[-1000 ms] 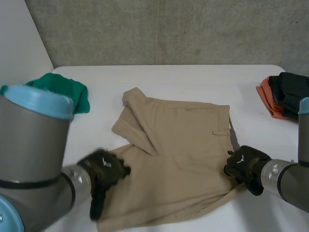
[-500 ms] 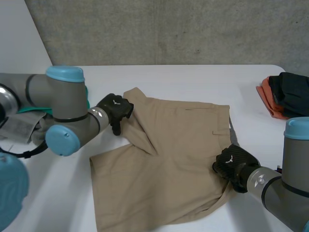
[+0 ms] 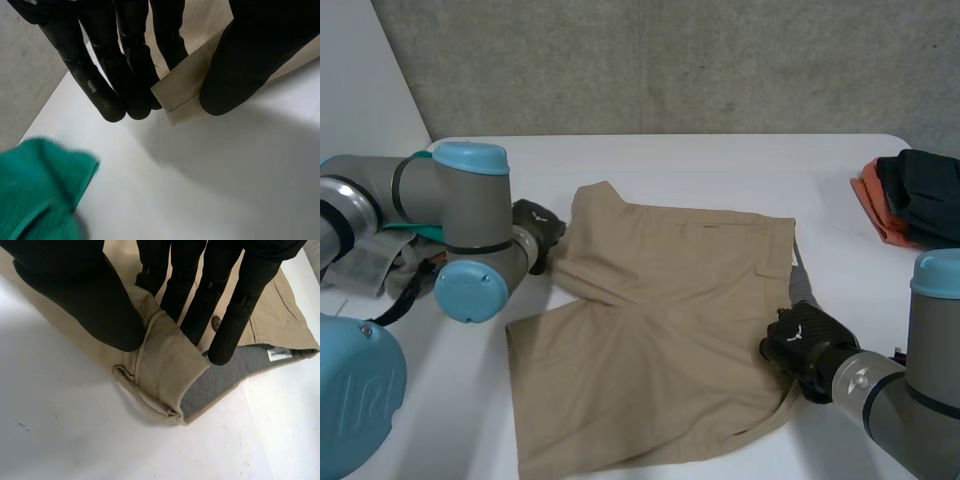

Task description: Fold the laundry.

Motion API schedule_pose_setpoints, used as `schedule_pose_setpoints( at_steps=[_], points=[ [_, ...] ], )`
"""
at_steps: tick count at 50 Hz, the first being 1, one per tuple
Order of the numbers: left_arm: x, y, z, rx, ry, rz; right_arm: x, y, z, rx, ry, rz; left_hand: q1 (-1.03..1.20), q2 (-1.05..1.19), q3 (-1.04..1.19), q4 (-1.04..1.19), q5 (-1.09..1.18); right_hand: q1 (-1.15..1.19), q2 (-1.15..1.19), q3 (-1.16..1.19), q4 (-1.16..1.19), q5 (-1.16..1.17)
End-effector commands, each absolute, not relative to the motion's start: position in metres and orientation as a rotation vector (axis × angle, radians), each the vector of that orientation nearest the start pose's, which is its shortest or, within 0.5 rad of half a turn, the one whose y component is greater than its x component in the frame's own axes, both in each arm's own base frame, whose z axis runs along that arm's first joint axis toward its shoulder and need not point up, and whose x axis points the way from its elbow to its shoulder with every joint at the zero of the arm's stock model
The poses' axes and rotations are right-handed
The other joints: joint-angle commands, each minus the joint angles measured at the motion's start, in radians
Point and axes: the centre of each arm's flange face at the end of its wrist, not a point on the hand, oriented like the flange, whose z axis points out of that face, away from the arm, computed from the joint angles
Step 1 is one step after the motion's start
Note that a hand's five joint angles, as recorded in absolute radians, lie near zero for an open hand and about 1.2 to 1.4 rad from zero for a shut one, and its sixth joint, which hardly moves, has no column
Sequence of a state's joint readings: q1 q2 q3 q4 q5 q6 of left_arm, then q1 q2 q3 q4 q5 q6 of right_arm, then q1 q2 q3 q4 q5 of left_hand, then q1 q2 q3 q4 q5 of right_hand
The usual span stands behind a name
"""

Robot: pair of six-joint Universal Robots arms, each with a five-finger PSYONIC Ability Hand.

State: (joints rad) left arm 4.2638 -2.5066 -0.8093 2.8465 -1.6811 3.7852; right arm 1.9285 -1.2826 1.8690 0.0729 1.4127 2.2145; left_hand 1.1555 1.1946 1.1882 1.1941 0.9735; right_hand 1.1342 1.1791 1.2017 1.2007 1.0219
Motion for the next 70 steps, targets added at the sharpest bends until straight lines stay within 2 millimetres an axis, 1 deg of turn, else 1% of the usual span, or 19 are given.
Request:
schedule_pose_setpoints(
  at_steps=[1, 6, 10, 12, 14, 18, 21, 24, 27, 33, 39, 45, 50, 53, 54, 57, 60, 65, 70],
  points=[
    [-0.297, -0.344, 0.136, 1.193, 2.124, -1.385, 0.235, -0.194, 0.146, -1.855, 2.237, -1.447, 0.241, 0.202, 0.208, 0.202, 0.248, 0.262, 0.217, 0.195, 0.196, 0.200],
    [-0.300, -0.340, 0.144, 1.157, 2.090, -1.383, 0.234, -0.193, 0.147, -1.855, 2.250, -1.454, 0.241, 0.202, 0.208, 0.202, 0.248, 0.262, 0.217, 0.195, 0.196, 0.200],
    [-0.306, -0.334, 0.156, 1.147, 2.092, -1.434, 0.233, -0.194, 0.148, -1.852, 2.256, -1.462, -0.178, -0.217, -0.211, -0.217, -0.171, 0.262, 0.217, 0.195, 0.196, 0.200],
    [-0.307, -0.329, 0.172, 1.127, 2.103, -1.482, 0.233, -0.196, 0.150, -1.844, 2.259, -1.469, -0.645, -0.685, -0.678, -0.684, -0.638, 0.262, 0.217, 0.195, 0.196, 0.200],
    [-0.305, -0.325, 0.181, 1.107, 2.108, -1.499, 0.233, -0.197, 0.151, -1.838, 2.258, -1.480, -0.882, -0.922, -0.915, -0.921, -0.875, 0.262, 0.217, 0.195, 0.196, 0.200],
    [-0.291, -0.300, 0.218, 1.048, 2.162, -1.544, 0.236, -0.198, 0.156, -1.821, 2.247, -1.505, -0.843, -0.882, -0.875, -0.881, -0.835, 0.262, 0.217, 0.195, 0.196, 0.200],
    [-0.283, -0.275, 0.232, 1.046, 2.241, -1.551, 0.238, -0.200, 0.159, -1.806, 2.244, -1.524, -0.722, -0.761, -0.755, -0.761, -0.715, 0.262, 0.217, 0.195, 0.196, 0.200],
    [-0.276, -0.235, 0.237, 1.103, 2.394, -1.535, 0.242, -0.203, 0.166, -1.766, 2.242, -1.556, -0.681, -0.720, -0.714, -0.720, -0.674, 0.262, 0.217, 0.195, 0.196, 0.200],
    [-0.270, -0.190, 0.232, 1.205, 2.569, -1.452, 0.248, -0.211, 0.177, -1.628, 2.268, -1.585, -0.660, -0.699, -0.693, -0.699, -0.653, 0.262, 0.217, 0.195, 0.196, 0.200],
    [-0.256, -0.146, 0.211, 1.253, 2.695, -1.253, 0.252, -0.225, 0.189, -1.328, 2.377, -1.568, -0.607, -0.646, -0.640, -0.646, -0.600, 0.262, 0.217, 0.195, 0.196, 0.200],
    [-0.255, -0.129, 0.191, 1.299, 2.689, -1.202, 0.248, -0.243, 0.197, -1.092, 2.458, -1.604, -0.607, -0.646, -0.640, -0.646, -0.600, 0.262, 0.217, 0.195, 0.196, 0.200],
    [-0.264, -0.138, 0.168, 1.289, 2.663, -1.203, 0.243, -0.245, 0.196, -1.010, 2.498, -1.598, -0.584, -0.623, -0.617, -0.623, -0.577, 0.262, 0.217, 0.195, 0.196, 0.200],
    [-0.272, -0.131, 0.160, 1.350, 2.670, -1.147, 0.239, -0.244, 0.192, -1.015, 2.506, -1.623, -0.324, -0.363, -0.356, -0.362, -0.316, 0.262, 0.217, 0.195, 0.196, 0.200],
    [-0.275, -0.128, 0.159, 1.354, 2.672, -1.156, 0.237, -0.243, 0.193, -1.029, 2.507, -1.632, 0.008, -0.031, -0.025, -0.031, 0.015, 0.262, 0.217, 0.195, 0.196, 0.200],
    [-0.277, -0.129, 0.159, 1.348, 2.675, -1.171, 0.235, -0.242, 0.194, -1.038, 2.509, -1.633, 0.238, 0.199, 0.206, 0.200, 0.246, 0.262, 0.217, 0.195, 0.196, 0.200],
    [-0.277, -0.131, 0.162, 1.335, 2.665, -1.196, 0.230, -0.238, 0.196, -1.078, 2.511, -1.631, 0.241, 0.202, 0.208, 0.202, 0.248, 0.262, 0.217, 0.195, 0.196, 0.200],
    [-0.273, -0.130, 0.162, 1.334, 2.669, -1.174, 0.224, -0.225, 0.196, -1.241, 2.512, -1.555, 0.241, 0.202, 0.208, 0.202, 0.248, 0.262, 0.217, 0.195, 0.196, 0.200],
    [-0.258, -0.103, 0.163, 1.550, 2.630, -0.961, 0.203, -0.194, 0.191, -1.718, 2.427, -1.256, 0.241, 0.202, 0.208, 0.202, 0.248, 0.262, 0.217, 0.195, 0.196, 0.200],
    [-0.251, -0.080, 0.168, 1.751, 2.570, -0.811, 0.189, -0.178, 0.190, -1.972, 2.312, -1.020, 0.241, 0.202, 0.208, 0.202, 0.248, 0.262, 0.217, 0.195, 0.196, 0.200]
  ],
)
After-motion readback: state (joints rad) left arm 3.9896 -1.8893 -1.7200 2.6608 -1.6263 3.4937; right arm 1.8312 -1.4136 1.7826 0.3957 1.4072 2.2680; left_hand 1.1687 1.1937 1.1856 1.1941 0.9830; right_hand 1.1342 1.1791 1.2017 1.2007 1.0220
